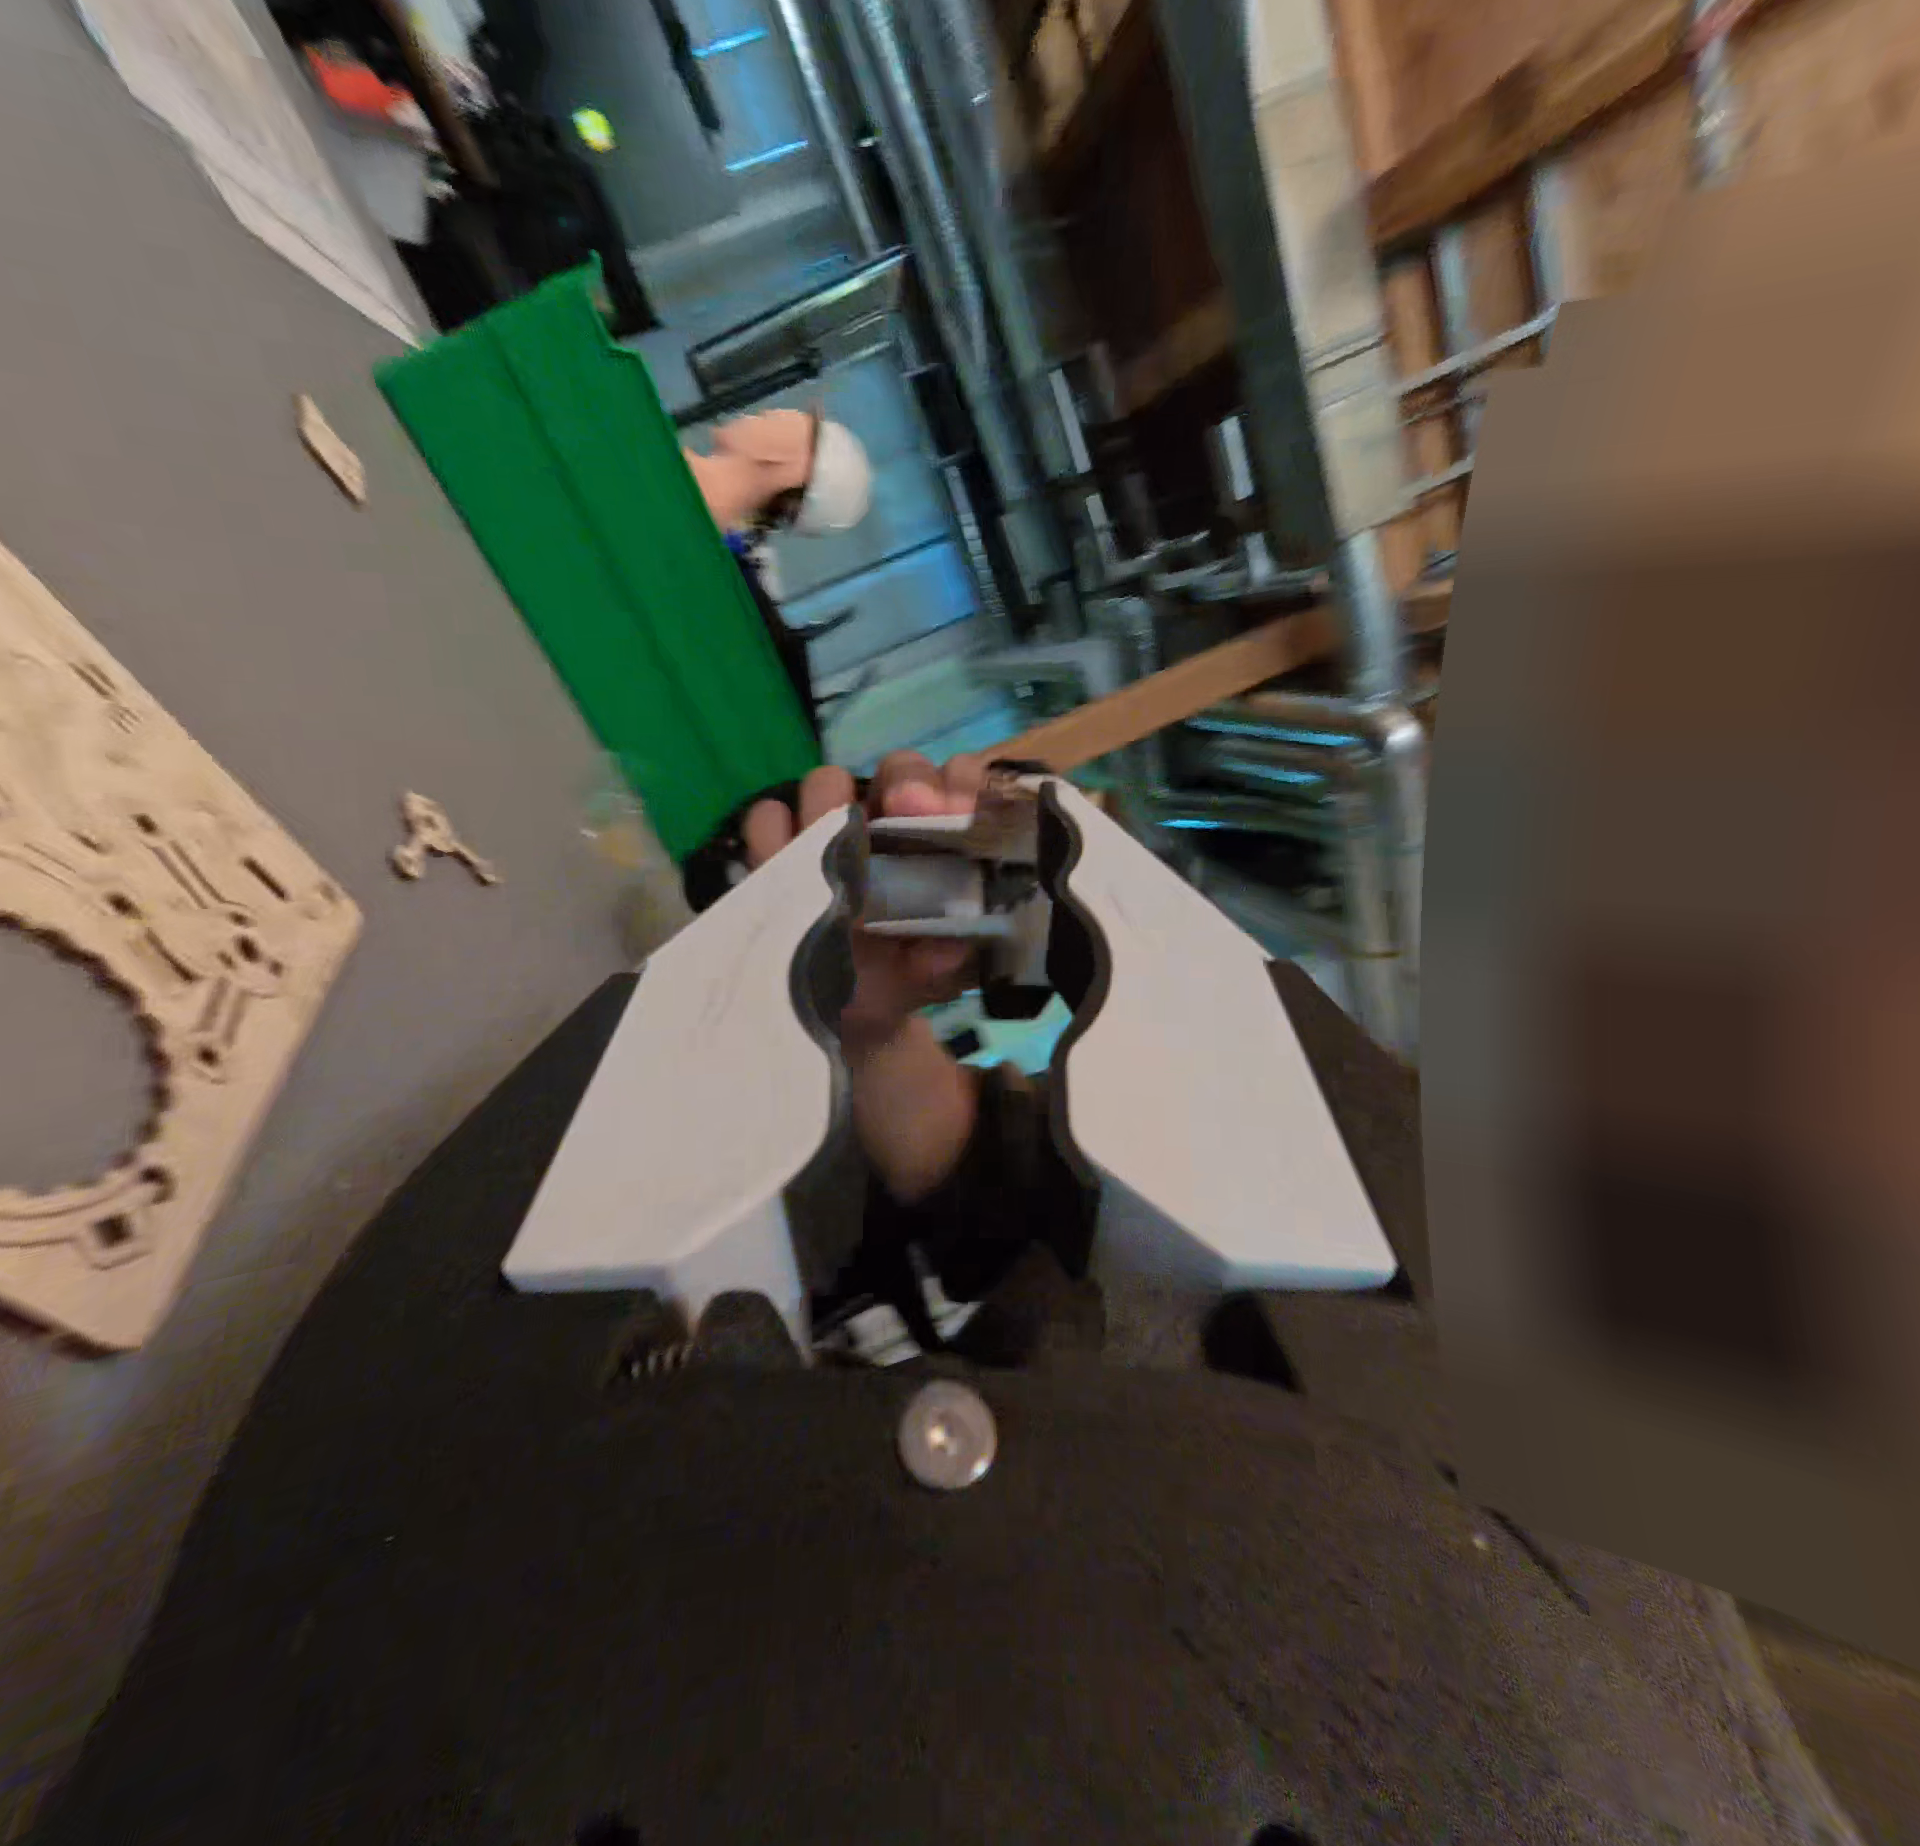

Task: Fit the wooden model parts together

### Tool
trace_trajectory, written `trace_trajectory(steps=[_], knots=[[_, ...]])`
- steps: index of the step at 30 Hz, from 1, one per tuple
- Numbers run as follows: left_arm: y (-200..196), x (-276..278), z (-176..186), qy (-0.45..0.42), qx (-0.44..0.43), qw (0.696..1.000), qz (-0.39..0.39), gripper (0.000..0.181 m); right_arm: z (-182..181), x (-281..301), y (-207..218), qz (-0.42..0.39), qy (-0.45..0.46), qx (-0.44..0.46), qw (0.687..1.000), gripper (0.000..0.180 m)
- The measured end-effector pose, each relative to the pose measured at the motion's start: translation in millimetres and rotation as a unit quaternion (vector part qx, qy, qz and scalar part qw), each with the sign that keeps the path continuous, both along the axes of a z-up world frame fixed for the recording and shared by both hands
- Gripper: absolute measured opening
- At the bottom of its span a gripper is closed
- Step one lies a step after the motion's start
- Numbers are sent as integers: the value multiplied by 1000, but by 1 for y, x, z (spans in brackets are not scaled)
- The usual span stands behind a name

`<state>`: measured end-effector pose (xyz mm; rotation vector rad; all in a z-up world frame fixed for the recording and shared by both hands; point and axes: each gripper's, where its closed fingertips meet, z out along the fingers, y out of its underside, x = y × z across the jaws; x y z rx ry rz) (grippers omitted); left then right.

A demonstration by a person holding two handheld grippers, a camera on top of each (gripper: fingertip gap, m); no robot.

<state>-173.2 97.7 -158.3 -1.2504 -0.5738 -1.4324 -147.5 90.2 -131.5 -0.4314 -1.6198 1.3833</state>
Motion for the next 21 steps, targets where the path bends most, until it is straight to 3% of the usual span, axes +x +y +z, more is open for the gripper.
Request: trace_trajectory(steps=[2, 6, 12, 16, 21], knots=[[-2, 2, 3, -39, 12, 999, -22, 34, -6, 1, -5, -13, 27, 64, 998, 0], [-3, 12, 5, -19, 10, 998, -52, 33, -14, -1, -7, -36, 65, 148, 986, 0], [-2, 13, -3, -21, -10, 998, -63, 9, -24, 0, -5, -48, 91, 228, 968, 0], [-1, 12, -5, -26, -14, 997, -64, 5, -27, -1, -2, -52, 88, 232, 967, 1], [2, -5, -8, 9, -24, 1000, -1, 0, -38, -8, 7, -65, 38, 176, 982, 12]])
